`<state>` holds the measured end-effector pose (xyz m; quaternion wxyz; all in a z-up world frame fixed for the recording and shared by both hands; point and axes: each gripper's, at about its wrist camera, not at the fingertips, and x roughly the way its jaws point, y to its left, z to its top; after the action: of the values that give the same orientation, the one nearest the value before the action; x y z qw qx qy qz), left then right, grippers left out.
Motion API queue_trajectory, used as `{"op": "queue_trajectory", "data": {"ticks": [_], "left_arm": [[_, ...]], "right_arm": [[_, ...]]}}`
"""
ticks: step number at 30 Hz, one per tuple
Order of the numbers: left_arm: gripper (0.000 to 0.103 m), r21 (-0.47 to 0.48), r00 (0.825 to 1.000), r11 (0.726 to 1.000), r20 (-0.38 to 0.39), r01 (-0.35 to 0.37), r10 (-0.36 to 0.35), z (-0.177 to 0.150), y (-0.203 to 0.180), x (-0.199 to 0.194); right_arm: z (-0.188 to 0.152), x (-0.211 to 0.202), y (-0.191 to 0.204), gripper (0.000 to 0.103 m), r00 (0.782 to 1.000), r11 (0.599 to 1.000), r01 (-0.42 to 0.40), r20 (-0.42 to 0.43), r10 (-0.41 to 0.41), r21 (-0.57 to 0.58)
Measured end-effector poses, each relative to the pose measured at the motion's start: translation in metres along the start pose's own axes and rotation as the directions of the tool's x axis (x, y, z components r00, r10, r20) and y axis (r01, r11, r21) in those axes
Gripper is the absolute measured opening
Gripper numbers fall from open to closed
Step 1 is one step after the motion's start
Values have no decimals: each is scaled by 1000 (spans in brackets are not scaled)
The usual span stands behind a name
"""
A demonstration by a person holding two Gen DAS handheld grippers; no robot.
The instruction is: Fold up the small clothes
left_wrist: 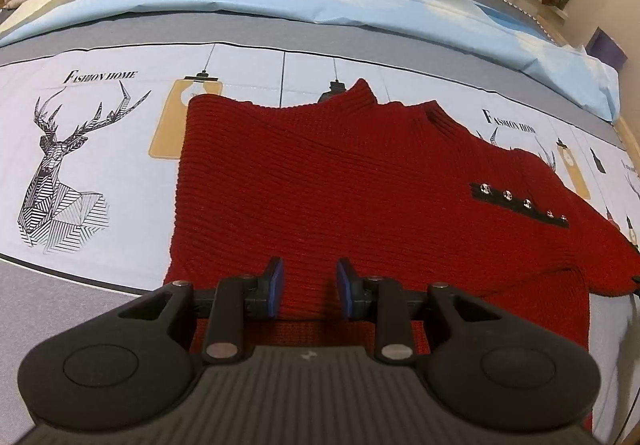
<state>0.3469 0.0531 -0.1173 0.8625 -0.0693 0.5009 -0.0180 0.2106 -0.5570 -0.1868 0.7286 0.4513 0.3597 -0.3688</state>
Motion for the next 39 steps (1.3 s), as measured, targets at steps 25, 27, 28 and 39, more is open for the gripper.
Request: {"op": "queue_trajectory", "data": {"ticks": [25, 27, 28, 39], "left_arm": [[31, -122, 999, 993, 41, -1, 6, 16, 51, -25], [31, -141, 999, 990, 41, 6, 0, 18, 56, -25], [31, -154, 999, 988, 40, 12, -6, 19, 58, -25], [30, -319, 988, 935, 28, 156, -155, 17, 78, -4]], "right_arm": [[-407, -111, 183, 13, 840, -35, -520, -518, 161, -854], [-395, -111, 185, 13, 836, 11, -535, -528, 153, -845], [-386, -113, 189, 15, 837, 45, -536, -523, 163, -843], [-279, -125, 193, 39, 897, 508, -443, -361, 256, -739]]}}
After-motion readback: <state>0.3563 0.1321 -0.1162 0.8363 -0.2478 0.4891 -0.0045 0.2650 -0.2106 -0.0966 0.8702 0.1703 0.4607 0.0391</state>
